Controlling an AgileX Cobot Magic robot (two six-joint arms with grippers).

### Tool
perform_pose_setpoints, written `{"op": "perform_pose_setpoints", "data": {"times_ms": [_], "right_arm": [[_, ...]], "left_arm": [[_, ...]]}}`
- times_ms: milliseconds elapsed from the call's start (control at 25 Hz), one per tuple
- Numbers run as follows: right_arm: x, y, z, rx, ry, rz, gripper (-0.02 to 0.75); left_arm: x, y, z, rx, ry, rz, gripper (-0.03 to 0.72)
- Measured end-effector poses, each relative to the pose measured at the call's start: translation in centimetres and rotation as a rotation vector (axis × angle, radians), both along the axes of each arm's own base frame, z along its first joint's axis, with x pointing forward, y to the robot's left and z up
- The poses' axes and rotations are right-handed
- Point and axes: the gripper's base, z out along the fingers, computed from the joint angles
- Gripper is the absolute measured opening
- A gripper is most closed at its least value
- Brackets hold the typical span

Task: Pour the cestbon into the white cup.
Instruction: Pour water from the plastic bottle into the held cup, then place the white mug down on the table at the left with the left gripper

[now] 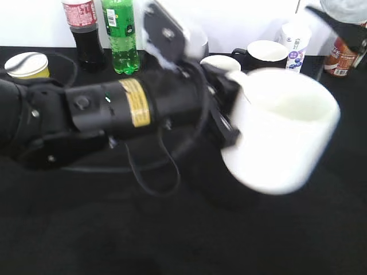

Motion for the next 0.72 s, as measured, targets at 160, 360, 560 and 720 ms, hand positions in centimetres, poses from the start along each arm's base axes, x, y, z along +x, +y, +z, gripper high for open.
{"op": "perform_pose_setpoints", "data": {"times_ms": [160, 360, 560, 720], "right_arm": [[0.0, 0.1, -0.3, 0.378, 0.496, 0.101, 0.491], [0.2, -0.1, -1.0, 0.64, 0.885, 0.094, 0.491], [0.8, -0.6, -1.7, 0.637, 0.918, -0.019, 0.491], [0.8, -0.6, -1.8, 0.638, 0.921, -0.034, 0.491]], "left_arm": [[2.3, 2.1, 0.5, -0.031, -0.005, 0.092, 0.059], [4.8, 7.5, 4.5, -0.06, -0.092, 0.259, 0.059], [6.4, 13.5, 7.8, -0.066, -0.165, 0.453, 0.059], [6.7, 17.7, 5.3, -0.031, -0.102, 0.579, 0.059]]}}
